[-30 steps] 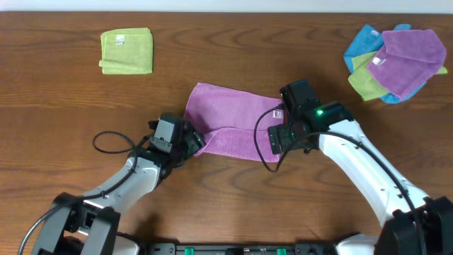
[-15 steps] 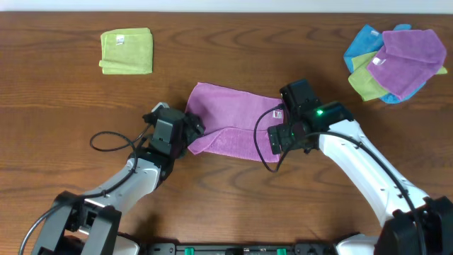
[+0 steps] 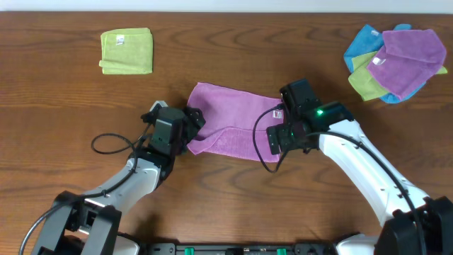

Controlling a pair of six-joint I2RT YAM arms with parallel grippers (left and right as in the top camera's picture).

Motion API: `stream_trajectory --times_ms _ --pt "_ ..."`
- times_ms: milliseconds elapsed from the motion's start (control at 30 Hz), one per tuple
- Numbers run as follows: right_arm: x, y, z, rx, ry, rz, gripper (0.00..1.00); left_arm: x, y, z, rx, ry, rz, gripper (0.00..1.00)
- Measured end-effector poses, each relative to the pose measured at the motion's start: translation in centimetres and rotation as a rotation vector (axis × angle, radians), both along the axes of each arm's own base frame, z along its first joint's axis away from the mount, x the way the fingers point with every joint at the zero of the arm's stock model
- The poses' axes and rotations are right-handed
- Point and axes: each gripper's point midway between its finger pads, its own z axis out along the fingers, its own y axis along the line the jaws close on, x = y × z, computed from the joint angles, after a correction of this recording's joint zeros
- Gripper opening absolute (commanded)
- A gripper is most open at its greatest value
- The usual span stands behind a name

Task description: Fold the cloth

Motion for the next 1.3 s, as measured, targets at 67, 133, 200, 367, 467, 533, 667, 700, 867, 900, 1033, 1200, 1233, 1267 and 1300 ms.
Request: stream_trajectory --times_ms 67,133,200,367,467,533,667,700,867,900,1033,1200,1233,1267,1300 --pt "0.0 1.2 0.1 0.064 0.005 0.014 0.99 -0.5 0.1 -0.5 0.005 0.027 0.0 0.89" --pt "0.3 2.4 0.2 0.128 -0.004 0.027 0.99 -1.0 0.3 -1.0 0.016 0.058 0.0 0.89" --pt "0.6 3.9 0.2 0.213 -0.013 0.048 0.99 -1.6 0.5 -1.6 0.029 0.09 0.001 0.89" --pt "-0.4 8.5 -0.4 0.498 0.002 0.146 0.93 -1.9 0.7 -1.9 0.036 0.108 0.002 0.89" --pt "-1.0 10.7 0.0 0.649 0.01 0.207 0.89 -1.8 0.7 -1.8 0.033 0.102 0.004 0.89" --pt "-0.9 12.0 0.5 0.735 0.007 0.243 0.89 -1.8 0.7 -1.8 0.034 0.101 0.005 0.89" --pt "-0.3 14.4 1.2 0.895 0.02 0.295 0.86 -1.7 0.8 -1.8 0.037 0.101 0.008 0.93" --pt "-0.4 14.7 1.2 0.921 0.037 0.298 0.87 -1.7 0.9 -1.8 0.04 0.099 0.012 0.94" --pt "-1.4 15.6 0.7 0.982 0.119 0.294 0.88 -1.0 2.7 -1.8 0.047 0.096 0.045 0.94" --pt "-1.6 15.8 0.8 0.991 0.128 0.298 0.89 -0.8 3.4 -1.8 0.045 0.096 0.056 0.93" --pt "-2.5 16.7 1.2 1.012 0.153 0.326 0.89 0.0 6.6 -1.8 0.039 0.096 0.108 0.93" --pt "-4.0 18.2 1.3 1.013 0.178 0.373 0.89 0.5 9.8 -1.7 0.027 0.094 0.155 0.93" --pt "-4.2 18.5 1.2 1.013 0.18 0.383 0.89 0.5 10.4 -1.7 0.026 0.092 0.158 0.93" --pt "-4.3 18.8 1.2 1.014 0.179 0.392 0.89 0.5 10.7 -1.7 0.028 0.09 0.156 0.94" --pt "-4.4 19.1 1.1 1.015 0.176 0.402 0.89 0.6 11.1 -1.6 0.028 0.087 0.152 0.94"
